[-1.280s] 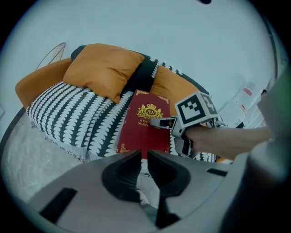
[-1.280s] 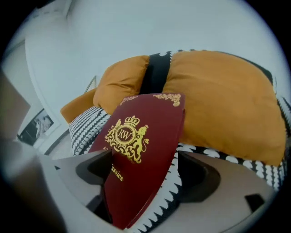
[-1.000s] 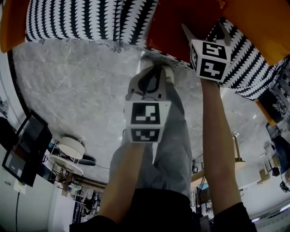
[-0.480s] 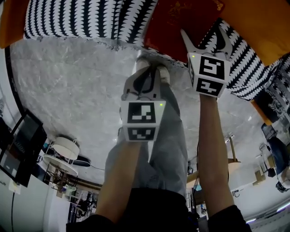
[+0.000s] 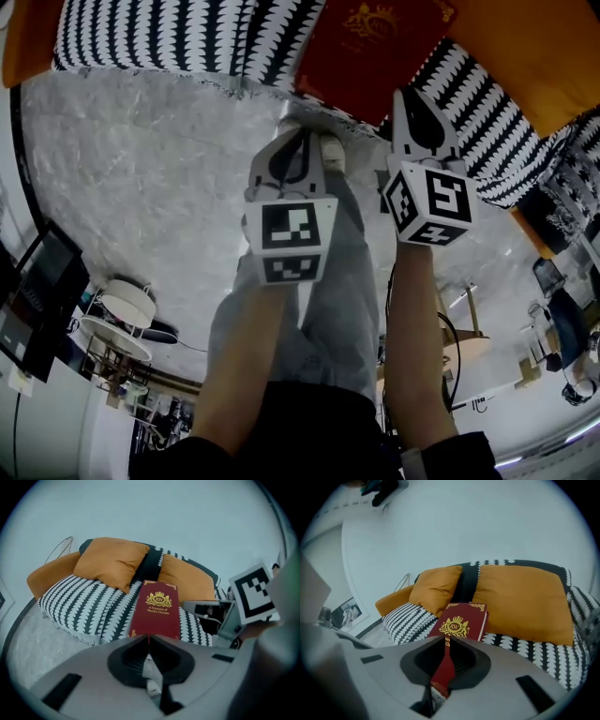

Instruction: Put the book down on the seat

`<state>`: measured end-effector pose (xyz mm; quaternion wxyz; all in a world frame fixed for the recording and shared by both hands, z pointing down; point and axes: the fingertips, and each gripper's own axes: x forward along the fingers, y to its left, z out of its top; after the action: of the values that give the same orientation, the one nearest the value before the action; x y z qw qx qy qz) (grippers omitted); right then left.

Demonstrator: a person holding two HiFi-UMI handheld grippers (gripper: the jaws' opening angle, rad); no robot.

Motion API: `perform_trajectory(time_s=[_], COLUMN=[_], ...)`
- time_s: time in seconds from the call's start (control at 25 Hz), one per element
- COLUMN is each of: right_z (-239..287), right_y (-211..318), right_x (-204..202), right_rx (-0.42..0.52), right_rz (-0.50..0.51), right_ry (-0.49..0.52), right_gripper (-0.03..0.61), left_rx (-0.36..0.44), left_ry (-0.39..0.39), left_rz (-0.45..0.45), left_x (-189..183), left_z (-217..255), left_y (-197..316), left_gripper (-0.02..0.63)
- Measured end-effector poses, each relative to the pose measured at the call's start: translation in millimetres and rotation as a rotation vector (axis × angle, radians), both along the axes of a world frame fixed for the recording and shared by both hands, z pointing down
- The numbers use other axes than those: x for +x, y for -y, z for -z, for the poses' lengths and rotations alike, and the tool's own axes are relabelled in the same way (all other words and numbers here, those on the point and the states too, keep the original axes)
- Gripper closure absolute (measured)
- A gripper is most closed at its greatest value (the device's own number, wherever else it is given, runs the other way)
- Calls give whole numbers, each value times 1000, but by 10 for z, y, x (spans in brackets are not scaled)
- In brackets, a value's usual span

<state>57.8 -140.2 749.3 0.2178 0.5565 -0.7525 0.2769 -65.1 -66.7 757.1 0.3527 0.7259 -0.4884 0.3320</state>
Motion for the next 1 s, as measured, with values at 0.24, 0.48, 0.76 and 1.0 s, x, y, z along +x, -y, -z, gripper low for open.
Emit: perform_trajectory(time_s=[0.24, 0.48, 0.76, 1.0], right_z=[171, 577, 1185, 1799], right_y=[-328, -467, -512, -543], right_x=[-20, -8, -9, 22], right_rx=[-45, -46, 11, 87], right_rz=[-46, -59, -34, 23], right_ry=[69, 87, 93, 73], right_gripper=[554, 554, 554, 554], left_rx=[46, 54, 153, 236], left_ry=[-29, -33, -66, -98], left_rz=[-9, 28, 25, 10], left_x=[88, 45, 113, 104], left_z=[178, 468, 1150, 1818], left_y=[18, -57, 67, 84], left_gripper=[591, 591, 591, 591])
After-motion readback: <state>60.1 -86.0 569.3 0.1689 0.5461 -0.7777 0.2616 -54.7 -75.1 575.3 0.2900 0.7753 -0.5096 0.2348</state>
